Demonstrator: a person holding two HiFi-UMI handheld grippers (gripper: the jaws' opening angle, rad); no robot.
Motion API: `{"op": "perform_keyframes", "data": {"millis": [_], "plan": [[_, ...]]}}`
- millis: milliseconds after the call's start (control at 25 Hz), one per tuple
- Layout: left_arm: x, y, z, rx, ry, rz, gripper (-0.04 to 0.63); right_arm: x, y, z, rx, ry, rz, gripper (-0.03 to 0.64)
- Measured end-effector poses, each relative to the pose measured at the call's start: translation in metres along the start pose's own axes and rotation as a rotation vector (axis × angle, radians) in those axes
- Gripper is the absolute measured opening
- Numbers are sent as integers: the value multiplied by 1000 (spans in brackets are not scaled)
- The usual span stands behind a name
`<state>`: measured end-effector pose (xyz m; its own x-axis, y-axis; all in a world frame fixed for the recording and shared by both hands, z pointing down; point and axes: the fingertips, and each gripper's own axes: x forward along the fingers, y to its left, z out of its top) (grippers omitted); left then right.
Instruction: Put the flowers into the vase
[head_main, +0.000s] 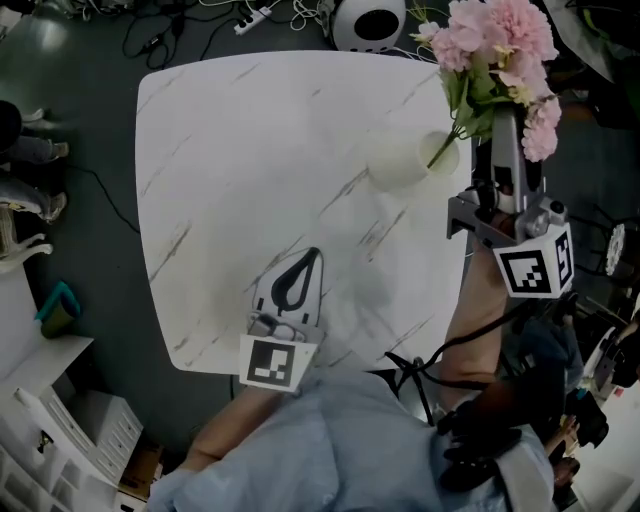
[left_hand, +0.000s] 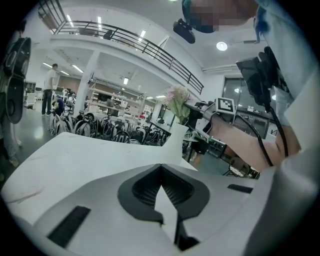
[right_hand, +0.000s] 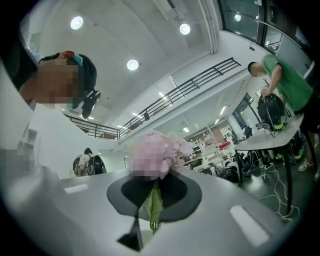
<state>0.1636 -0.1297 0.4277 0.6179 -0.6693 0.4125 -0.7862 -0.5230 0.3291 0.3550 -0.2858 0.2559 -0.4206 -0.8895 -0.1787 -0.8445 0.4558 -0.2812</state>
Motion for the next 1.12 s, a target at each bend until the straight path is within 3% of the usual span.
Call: {"op": "perform_keyframes", "data": {"millis": [360,720,920,1120], "plan": [[-2,-20,4,35,-8,-40,5,-40,13,-42,-77,88,-32,53],[-22,-33,11,67,-39,-64,6,-67,20,-84,-239,283,-123,196],[-33,-36,17,89,-58,-75,5,-92,17,-100,-186,363,-232,226],[-50,-36,24,114,-84,-74,5,-129,25,-111,-96,380,-329,232]]}}
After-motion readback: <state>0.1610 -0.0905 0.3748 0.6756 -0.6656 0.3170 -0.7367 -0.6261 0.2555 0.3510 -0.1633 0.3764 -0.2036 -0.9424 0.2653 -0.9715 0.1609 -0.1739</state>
